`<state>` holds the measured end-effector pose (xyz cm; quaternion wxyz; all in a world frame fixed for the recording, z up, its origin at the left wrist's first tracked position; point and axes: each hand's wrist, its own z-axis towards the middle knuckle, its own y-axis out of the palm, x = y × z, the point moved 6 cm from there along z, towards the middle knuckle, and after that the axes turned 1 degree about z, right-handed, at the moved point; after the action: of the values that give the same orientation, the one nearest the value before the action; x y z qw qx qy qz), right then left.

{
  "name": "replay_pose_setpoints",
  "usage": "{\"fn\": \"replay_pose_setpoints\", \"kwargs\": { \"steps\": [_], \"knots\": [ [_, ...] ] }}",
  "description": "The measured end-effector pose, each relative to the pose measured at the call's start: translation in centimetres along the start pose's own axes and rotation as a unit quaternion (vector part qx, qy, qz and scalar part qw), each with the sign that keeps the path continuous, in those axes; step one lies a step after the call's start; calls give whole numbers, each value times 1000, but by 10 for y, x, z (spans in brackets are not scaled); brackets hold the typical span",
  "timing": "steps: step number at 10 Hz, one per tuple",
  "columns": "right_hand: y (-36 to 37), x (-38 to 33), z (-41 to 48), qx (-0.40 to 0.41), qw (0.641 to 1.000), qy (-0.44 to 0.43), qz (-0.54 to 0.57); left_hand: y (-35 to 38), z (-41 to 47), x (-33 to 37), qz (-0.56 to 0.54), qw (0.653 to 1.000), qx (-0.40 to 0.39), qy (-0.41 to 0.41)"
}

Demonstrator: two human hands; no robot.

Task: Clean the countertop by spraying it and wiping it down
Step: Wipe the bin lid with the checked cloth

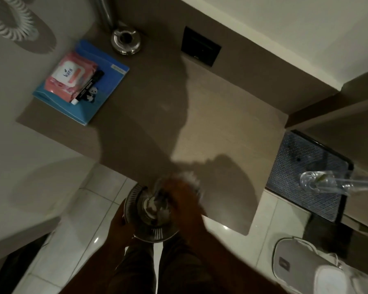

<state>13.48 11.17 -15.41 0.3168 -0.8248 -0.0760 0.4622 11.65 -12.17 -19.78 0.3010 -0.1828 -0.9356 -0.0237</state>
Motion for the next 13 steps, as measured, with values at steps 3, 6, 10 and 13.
{"fn": "replay_pose_setpoints", "kwargs": {
  "steps": [3, 6, 10, 13],
  "knots": [
    [-62, -13, -24, 66, 994, -58, 66, -3, 2, 9, 63, 997, -48, 24],
    [-136, 59, 32, 171, 983, 49, -54, 2, 8, -6, 129, 990, -60, -20],
    [54, 4, -121, -106, 991, -24, 77, 8, -17, 23, 91, 981, -136, 104],
    [-53, 0, -122, 158, 922, 157, 317, 20, -32, 10, 209, 965, -143, 71]
  ]
}}
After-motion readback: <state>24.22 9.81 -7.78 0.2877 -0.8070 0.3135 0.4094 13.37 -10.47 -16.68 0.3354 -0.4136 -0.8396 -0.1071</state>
